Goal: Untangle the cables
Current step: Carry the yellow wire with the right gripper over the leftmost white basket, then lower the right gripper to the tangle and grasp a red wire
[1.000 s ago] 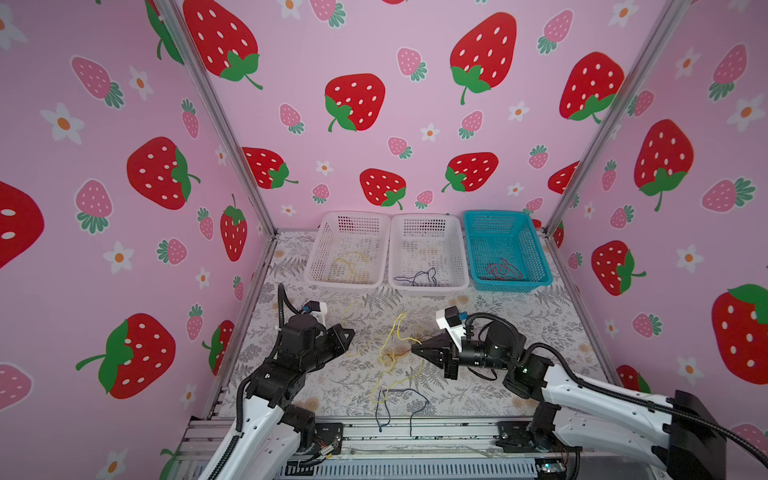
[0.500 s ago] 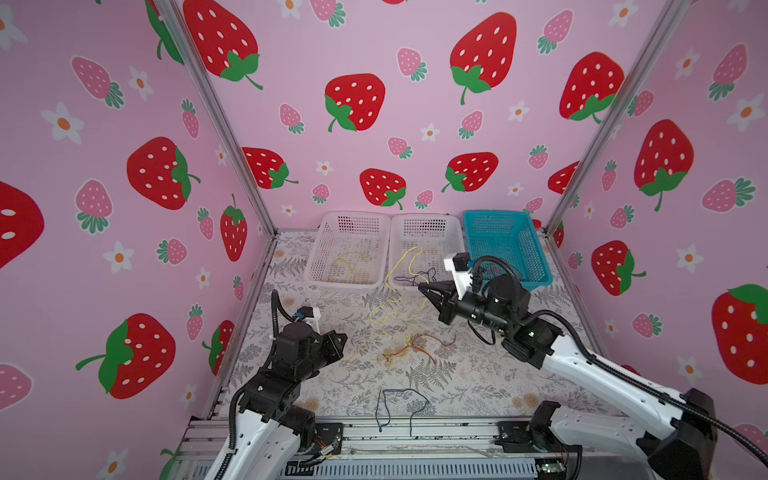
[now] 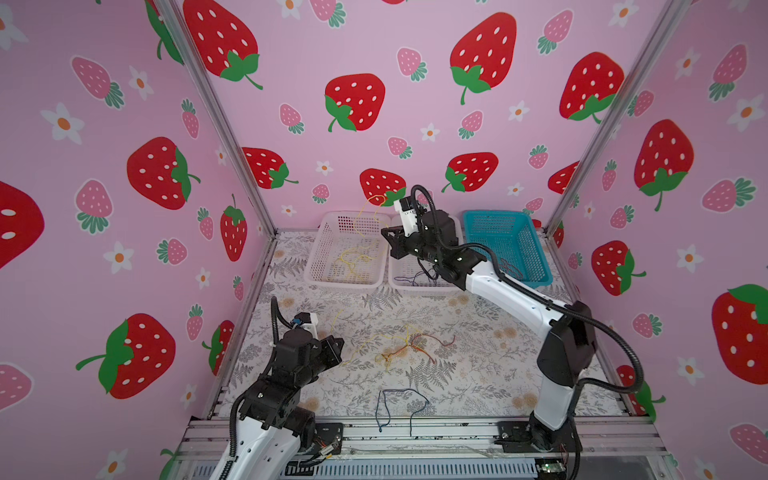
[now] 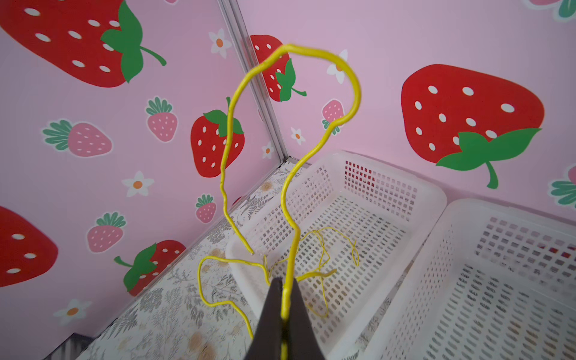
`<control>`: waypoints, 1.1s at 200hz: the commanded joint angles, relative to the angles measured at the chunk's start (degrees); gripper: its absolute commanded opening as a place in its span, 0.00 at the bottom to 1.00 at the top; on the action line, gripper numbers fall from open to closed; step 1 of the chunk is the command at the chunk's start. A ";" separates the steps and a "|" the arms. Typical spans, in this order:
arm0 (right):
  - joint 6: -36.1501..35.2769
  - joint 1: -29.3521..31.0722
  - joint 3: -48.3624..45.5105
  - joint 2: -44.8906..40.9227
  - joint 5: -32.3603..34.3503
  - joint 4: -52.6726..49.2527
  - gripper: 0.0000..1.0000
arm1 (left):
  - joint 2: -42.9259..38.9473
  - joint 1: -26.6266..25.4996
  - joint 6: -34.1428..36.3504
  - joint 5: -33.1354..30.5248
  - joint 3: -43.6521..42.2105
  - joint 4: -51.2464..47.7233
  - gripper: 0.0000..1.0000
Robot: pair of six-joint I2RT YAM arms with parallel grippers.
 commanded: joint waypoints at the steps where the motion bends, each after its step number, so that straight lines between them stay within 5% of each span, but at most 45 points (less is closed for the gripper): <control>1: -1.82 -0.48 10.92 8.67 -0.36 -7.85 0.00 | -1.15 0.11 -0.11 -1.15 0.14 -0.21 0.00; 51: -2.46 -0.60 34.55 27.10 -1.41 -17.37 0.00 | -2.48 -0.42 0.06 -1.17 0.22 -0.34 0.00; 89: -2.71 -0.65 35.25 29.77 -3.49 -17.44 0.11 | -2.89 -1.00 0.00 -1.21 0.05 -0.33 0.00; 130: -5.02 -0.66 35.17 27.06 -5.59 -19.06 0.38 | -3.33 -1.31 -0.11 -3.14 0.21 -0.78 0.00; 153: -7.15 -0.59 34.26 22.52 -4.25 -21.64 0.45 | -3.40 -1.39 -0.11 -3.60 0.48 -1.24 0.00; 175: -8.67 -0.25 23.66 12.79 -3.05 -20.54 0.50 | -3.55 -1.42 -0.13 -3.96 0.58 -1.44 0.00; 220: -7.05 3.05 -25.71 -20.74 -0.87 3.07 0.57 | -2.19 -1.35 -0.36 -2.30 1.61 0.24 0.00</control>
